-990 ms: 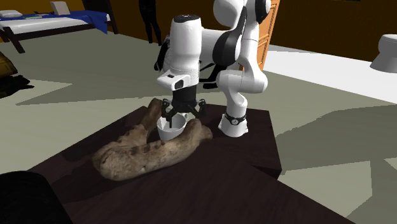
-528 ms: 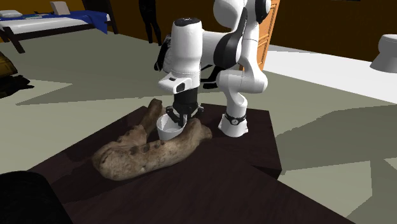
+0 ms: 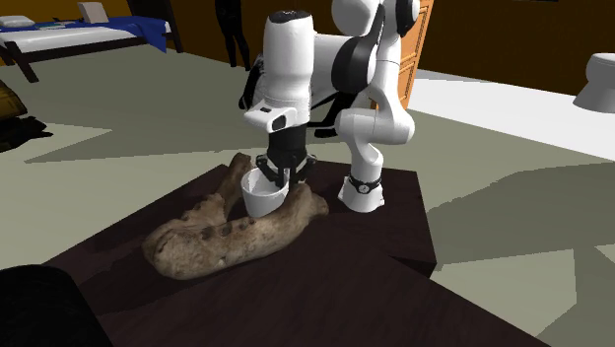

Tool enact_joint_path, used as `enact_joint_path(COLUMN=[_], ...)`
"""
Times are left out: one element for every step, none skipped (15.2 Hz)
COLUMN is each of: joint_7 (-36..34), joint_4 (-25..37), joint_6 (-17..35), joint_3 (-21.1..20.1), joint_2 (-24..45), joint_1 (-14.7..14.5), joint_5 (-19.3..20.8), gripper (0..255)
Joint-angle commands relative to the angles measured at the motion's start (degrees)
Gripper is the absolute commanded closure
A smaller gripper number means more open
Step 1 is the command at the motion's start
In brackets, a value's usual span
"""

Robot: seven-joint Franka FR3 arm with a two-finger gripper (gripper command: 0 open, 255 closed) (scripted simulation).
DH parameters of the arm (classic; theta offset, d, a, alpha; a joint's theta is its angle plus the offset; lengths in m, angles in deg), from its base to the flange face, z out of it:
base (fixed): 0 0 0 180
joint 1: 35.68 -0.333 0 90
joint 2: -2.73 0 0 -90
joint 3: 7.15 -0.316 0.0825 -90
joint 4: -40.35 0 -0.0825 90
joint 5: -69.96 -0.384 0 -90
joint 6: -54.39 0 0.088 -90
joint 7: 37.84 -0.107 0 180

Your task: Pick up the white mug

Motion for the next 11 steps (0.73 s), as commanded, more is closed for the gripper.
enact_joint_path(joint_7=[0.0,0.0,0.0,0.0,0.0,0.0,0.0,0.1,0.1,0.1,0.1], joint_4=[1.3,2.0,2.7,3.4,4.1,4.9,5.6,6.4,7.1,7.2,7.3], joint_6=[-1.5,-2.3,-3.1,-3.9,-4.7,-5.4,-6.2,-7.0,-7.7,-7.9,-7.9], joint_3=[-0.3,-0.5,-0.6,-0.7,-0.9,-1.0,-1.1,-1.2,-1.4,-1.4,-1.4], joint_2=[-0.2,-0.3,-0.4,-0.4,-0.5,-0.5,-0.6,-0.6,-0.6,-0.6,-0.6], joint_1=[-0.1,-0.1,-0.2,-0.2,-0.3,-0.3,-0.4,-0.4,-0.5,-0.5,-0.5], joint_5=[-0.2,-0.3,-0.4,-0.5,-0.6,-0.7,-0.8,-0.9,-1.0,-1.0,-1.0], gripper=[255,255,255,255,255,255,255,255,255,255,255])
